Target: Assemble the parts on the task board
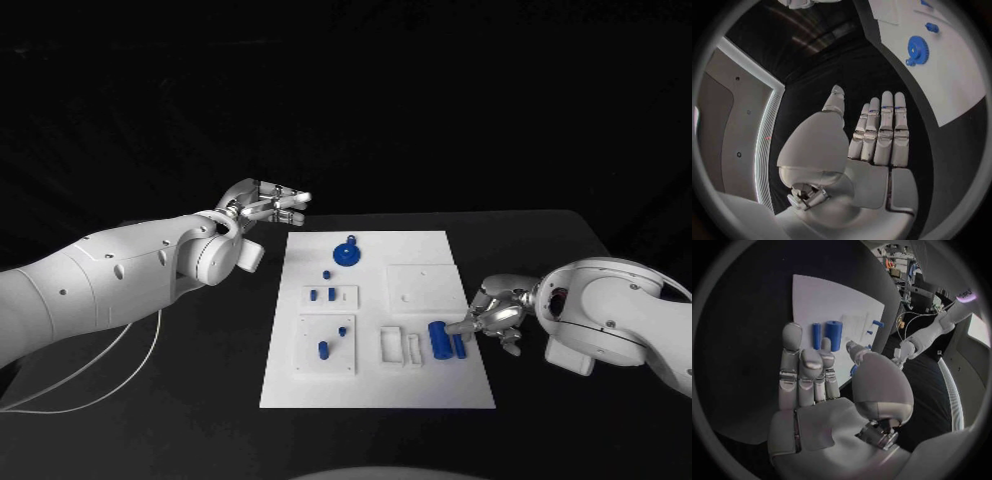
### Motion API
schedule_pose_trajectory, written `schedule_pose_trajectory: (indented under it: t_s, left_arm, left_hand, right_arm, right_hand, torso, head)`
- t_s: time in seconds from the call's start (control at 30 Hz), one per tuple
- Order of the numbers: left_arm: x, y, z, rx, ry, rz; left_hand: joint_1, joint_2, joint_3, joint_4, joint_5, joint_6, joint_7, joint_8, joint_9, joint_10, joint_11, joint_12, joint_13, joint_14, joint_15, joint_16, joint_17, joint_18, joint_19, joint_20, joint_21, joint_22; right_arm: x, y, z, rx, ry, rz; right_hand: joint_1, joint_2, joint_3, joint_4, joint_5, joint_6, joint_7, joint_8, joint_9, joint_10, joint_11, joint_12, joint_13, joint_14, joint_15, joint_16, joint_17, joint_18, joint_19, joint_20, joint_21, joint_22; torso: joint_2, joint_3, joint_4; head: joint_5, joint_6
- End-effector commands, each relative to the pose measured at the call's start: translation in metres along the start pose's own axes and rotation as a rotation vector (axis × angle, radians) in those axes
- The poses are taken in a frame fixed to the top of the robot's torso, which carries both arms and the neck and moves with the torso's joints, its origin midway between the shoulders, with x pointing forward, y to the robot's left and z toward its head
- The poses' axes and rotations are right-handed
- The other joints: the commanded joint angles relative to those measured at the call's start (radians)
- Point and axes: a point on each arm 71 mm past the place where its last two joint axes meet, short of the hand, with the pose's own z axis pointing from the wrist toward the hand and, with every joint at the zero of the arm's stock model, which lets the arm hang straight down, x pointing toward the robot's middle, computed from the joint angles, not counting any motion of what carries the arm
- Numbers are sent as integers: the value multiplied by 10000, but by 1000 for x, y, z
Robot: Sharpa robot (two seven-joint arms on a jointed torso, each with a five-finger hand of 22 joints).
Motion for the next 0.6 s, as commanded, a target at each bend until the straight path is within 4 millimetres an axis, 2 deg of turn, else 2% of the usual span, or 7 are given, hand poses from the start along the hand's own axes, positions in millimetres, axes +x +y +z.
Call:
schedule_pose_trajectory:
  t_s: [0.03,0.17,0.33,0.47,0.53,0.6]
  left_arm:
    - [4,-1,0,154,174,-154]
    - [5,-1,1,130,195,-159]
    - [8,-2,2,142,247,-175]
    - [11,-2,3,165,309,-195]
    - [12,-3,3,171,335,-203]
    - [13,-3,3,170,363,-212]
  left_hand:
    - [-10,56,-26,42,29,-61,6,-17,9,-24,48,3,11,-48,47,-19,11,-132,-11,53,2,-31]
    - [-24,-33,25,120,27,-177,47,-12,10,-65,82,4,12,-67,59,-15,23,-124,17,64,14,-180]
    - [-68,-199,164,268,77,-220,59,-12,10,-90,87,3,12,-77,63,-19,36,-117,48,69,34,-325]
    - [-104,-243,165,309,69,-241,67,-18,7,-109,96,3,12,-82,67,-19,38,-119,44,72,32,-353]
    - [-105,-283,193,349,71,-267,73,-12,10,-134,103,6,14,-96,72,-15,37,-118,39,78,31,-388]
    - [-121,-298,194,373,69,-277,78,-18,7,-144,108,3,12,-115,79,-23,34,-117,38,81,31,-402]
  right_arm:
    - [3,1,0,424,135,-455]
    - [4,4,1,430,90,-532]
    - [4,7,5,520,-185,-688]
    - [5,10,8,505,-268,-707]
    - [6,11,9,492,-261,-708]
    - [7,12,11,508,-234,-727]
  right_hand:
    - [-100,-73,48,18,-45,-44,21,-13,107,41,-3,-47,22,58,-8,-62,19,-161,380,-54,14,14]
    - [-138,-155,124,70,-57,-164,52,-15,137,-27,17,-61,77,49,-1,-100,23,-164,367,-56,-30,9]
    - [-174,-227,81,118,-60,-288,89,-22,136,-130,45,-206,10,40,13,-146,14,-165,365,-50,-69,0]
    - [-217,-298,63,213,-60,-406,119,-11,149,-183,68,-311,-24,47,32,-185,26,-143,370,-32,-107,-5]
    - [-185,-326,54,195,-60,-427,126,-15,157,-211,73,-363,-53,46,34,-199,24,-140,369,-29,-125,-10]
    - [-157,-327,13,180,-60,-450,131,-8,194,-220,78,-402,-61,52,41,-216,40,-133,375,-20,-122,0]
  torso:
    - [-9,-6,12]
    - [-11,-22,13]
    - [-4,-28,16]
    - [-1,-28,30]
    - [2,-25,15]
    - [-2,-28,15]
  head:
    - [-8,-55]
    - [-47,-78]
    - [-34,-65]
    - [-56,-78]
    - [-41,-81]
    - [31,-53]
